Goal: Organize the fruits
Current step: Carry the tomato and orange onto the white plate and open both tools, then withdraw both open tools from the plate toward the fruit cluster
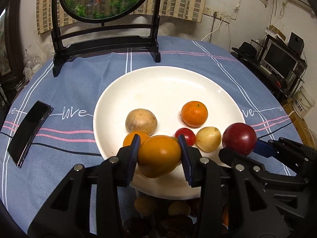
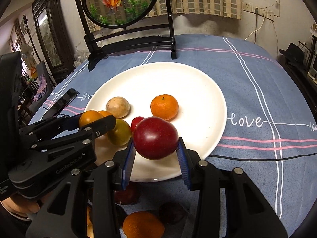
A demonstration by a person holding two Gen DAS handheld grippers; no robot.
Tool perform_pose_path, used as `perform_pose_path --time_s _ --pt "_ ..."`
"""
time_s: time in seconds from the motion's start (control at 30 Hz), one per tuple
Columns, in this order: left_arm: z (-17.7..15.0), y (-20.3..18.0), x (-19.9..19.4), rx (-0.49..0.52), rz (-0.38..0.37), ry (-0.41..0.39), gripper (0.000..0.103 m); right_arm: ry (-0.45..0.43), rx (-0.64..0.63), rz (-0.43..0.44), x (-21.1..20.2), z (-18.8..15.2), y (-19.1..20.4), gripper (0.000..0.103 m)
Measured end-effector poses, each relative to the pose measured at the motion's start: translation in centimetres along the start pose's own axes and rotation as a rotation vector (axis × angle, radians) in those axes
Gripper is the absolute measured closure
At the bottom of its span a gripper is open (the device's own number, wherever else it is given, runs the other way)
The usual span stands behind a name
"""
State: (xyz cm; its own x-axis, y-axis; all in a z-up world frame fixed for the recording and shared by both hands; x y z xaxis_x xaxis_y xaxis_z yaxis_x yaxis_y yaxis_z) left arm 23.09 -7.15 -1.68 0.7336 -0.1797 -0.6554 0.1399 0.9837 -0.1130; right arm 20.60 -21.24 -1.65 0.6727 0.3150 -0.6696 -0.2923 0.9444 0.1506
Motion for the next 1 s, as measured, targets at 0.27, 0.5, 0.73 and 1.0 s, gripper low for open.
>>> perform_pose_path --time_s 0.27,0.5,0.73,1.0 --pt "0.4 1.1 -1.2 -0.026 0.067 -0.081 0.033 -0.067 0.013 -0.05 -0.9 0.3 -0.6 0.038" --pt "0.4 1.7 -1.4 -0.037 0.101 -0.084 0.015 -0.066 0.015 -0.049 -1.1 0.1 -0.7 0.035" --pt "0.0 2.4 -1.1 -0.078 0.088 -0.054 0.011 -0.035 0.019 -0.04 -1.0 -0.3 -0.7 0.035" --pt "-0.2 2.9 -0.9 -0.095 0.097 -0.032 0.01 -0.036 0.021 -0.044 -1.2 -0.6 -0.9 0.034"
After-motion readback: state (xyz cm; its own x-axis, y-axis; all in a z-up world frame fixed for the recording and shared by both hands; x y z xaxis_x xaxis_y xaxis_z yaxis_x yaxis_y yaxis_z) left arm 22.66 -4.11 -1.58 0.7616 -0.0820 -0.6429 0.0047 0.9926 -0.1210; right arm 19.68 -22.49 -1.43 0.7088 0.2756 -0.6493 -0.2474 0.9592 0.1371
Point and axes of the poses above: each gripper's, at about its wrist camera, not at the fingertips, and x roughly the way its jaws point, y to its left, z to its top, the point moved 4 cm from there along x, roughly the way its jaws point, and after that the axes turned 5 degrees about -y, right-handed, at the moved point
